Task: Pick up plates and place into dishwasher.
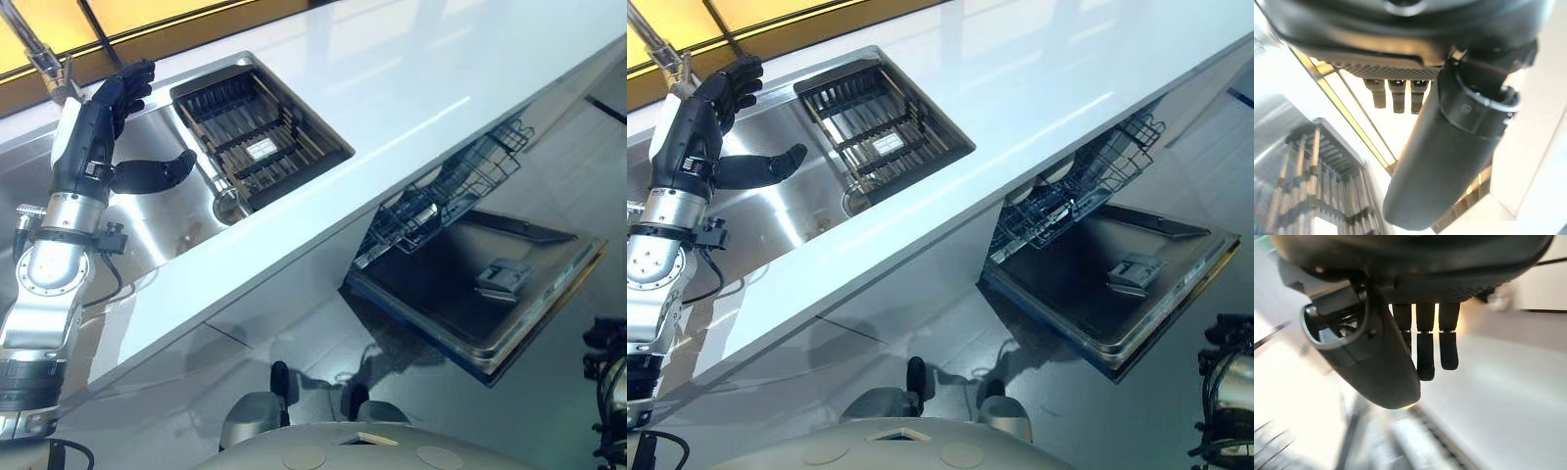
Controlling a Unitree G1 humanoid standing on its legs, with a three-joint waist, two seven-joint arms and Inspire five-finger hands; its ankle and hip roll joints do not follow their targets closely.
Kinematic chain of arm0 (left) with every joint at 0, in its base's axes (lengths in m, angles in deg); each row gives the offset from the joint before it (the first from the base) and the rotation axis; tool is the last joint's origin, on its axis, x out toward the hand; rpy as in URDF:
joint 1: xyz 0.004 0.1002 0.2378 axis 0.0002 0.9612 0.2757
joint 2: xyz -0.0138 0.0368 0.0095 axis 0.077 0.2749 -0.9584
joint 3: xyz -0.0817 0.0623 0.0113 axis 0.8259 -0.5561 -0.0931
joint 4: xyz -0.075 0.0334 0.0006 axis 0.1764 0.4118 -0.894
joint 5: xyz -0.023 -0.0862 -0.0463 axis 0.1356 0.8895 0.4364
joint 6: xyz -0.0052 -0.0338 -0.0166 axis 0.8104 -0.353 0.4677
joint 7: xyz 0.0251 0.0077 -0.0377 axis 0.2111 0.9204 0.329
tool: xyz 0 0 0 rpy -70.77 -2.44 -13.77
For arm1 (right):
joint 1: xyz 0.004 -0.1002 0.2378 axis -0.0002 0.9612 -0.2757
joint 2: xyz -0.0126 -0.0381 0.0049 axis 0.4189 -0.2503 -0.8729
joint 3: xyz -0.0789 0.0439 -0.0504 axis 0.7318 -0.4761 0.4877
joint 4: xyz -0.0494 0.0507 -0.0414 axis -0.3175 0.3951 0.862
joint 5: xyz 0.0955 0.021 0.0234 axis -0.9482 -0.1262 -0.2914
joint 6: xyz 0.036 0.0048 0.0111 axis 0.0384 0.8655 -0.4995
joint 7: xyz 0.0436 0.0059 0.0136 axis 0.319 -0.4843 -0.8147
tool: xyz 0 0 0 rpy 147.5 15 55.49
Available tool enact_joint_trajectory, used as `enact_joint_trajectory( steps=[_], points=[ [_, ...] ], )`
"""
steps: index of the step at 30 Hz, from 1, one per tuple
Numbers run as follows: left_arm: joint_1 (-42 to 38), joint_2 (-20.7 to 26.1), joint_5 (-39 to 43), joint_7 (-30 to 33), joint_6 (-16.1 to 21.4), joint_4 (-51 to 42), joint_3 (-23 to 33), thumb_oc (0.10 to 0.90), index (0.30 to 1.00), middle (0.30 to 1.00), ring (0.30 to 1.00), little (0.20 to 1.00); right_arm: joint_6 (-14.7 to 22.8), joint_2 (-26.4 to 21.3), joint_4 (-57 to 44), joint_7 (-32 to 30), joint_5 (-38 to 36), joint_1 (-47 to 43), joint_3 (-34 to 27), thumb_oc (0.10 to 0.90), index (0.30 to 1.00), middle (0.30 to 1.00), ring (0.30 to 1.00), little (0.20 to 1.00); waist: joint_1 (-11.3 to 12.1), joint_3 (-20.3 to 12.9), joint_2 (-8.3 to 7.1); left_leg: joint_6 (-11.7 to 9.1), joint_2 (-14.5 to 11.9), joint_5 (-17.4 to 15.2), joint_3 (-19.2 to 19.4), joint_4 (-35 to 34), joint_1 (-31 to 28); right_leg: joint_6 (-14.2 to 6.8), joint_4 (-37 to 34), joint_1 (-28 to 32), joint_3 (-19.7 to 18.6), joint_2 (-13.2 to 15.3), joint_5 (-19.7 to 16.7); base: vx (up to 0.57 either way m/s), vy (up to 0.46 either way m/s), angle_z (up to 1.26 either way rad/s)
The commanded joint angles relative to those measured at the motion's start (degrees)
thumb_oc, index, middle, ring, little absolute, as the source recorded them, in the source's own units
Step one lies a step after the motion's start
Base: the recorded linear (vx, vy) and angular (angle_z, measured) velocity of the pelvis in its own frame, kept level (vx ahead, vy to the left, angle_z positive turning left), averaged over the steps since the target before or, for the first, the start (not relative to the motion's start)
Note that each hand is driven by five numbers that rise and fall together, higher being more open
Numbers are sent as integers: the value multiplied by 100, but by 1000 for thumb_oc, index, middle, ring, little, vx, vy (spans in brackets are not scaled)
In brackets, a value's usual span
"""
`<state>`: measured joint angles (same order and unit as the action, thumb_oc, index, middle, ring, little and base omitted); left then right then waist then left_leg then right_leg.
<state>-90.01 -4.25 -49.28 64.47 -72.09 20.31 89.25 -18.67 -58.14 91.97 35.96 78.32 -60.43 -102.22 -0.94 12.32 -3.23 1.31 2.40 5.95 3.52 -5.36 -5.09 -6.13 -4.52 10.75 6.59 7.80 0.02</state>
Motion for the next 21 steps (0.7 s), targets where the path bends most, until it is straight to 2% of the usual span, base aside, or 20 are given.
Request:
enact_joint_trajectory(
  steps=[1, 4, 6, 11, 15, 18, 21],
  points=[
    [-414, 430, 169, 82, 655, -6, 495, 800, 900, 900, 900, 900, 404, -318, 606, -575, -518, 3, -27, 100, 300, 300, 300, 200, -59, -576, 137, 44, 133, -800, 224, 36, -229, -328, 833, -839, 42, -41, -126, -14, -93, -15],
    [-499, 477, 209, 44, 622, -16, 457, 800, 900, 900, 900, 900, 497, -58, 1184, -551, -709, 76, 37, 100, 300, 300, 300, 200, -50, -548, 191, 79, 123, -781, 197, 36, -209, -308, 977, -884, 39, -61, -54, -15, -100, -11],
    [-555, 502, 230, 25, 583, -64, 424, 800, 900, 900, 900, 900, 350, 61, 1474, -407, -736, 88, 115, 100, 300, 300, 300, 200, -32, -526, 230, 98, 113, -765, 159, 36, -189, -296, 1083, -929, 36, -71, -12, -21, -104, 0],
    [-775, 486, 231, 13, 458, -174, 234, 800, 900, 900, 900, 900, 723, 404, 2222, -97, -975, -48, 514, 100, 300, 300, 300, 200, 52, -470, 334, 126, 102, -731, 25, 48, -162, -239, 1224, -980, 89, -101, 69, -11, -91, 10],
    [-933, 500, 305, 16, 381, -209, 100, 800, 900, 900, 900, 900, 972, 496, 2407, 48, -447, -214, 922, 100, 300, 300, 300, 200, 127, -454, 397, 107, 92, -727, -52, 63, -148, -194, 1155, -923, 151, -116, 132, 1, -82, 14],
    [-1111, 477, 290, 83, 305, -236, -153, 800, 900, 900, 900, 900, 1151, 520, 2309, -25, 521, -550, 1768, 100, 300, 300, 300, 200, 227, -419, 449, 80, 82, -713, -143, 85, -108, -148, 1075, -892, 170, -151, 147, 3, -102, 13],
    [-1203, 441, 201, 172, 266, -205, -281, 800, 900, 900, 900, 900, 1076, 609, 2293, -79, 533, -793, 2154, 100, 300, 300, 300, 200, 299, -346, 489, 83, 73, -688, -195, 134, -29, -132, 1153, -961, 149, -157, 188, -27, -114, 13]
  ],
)
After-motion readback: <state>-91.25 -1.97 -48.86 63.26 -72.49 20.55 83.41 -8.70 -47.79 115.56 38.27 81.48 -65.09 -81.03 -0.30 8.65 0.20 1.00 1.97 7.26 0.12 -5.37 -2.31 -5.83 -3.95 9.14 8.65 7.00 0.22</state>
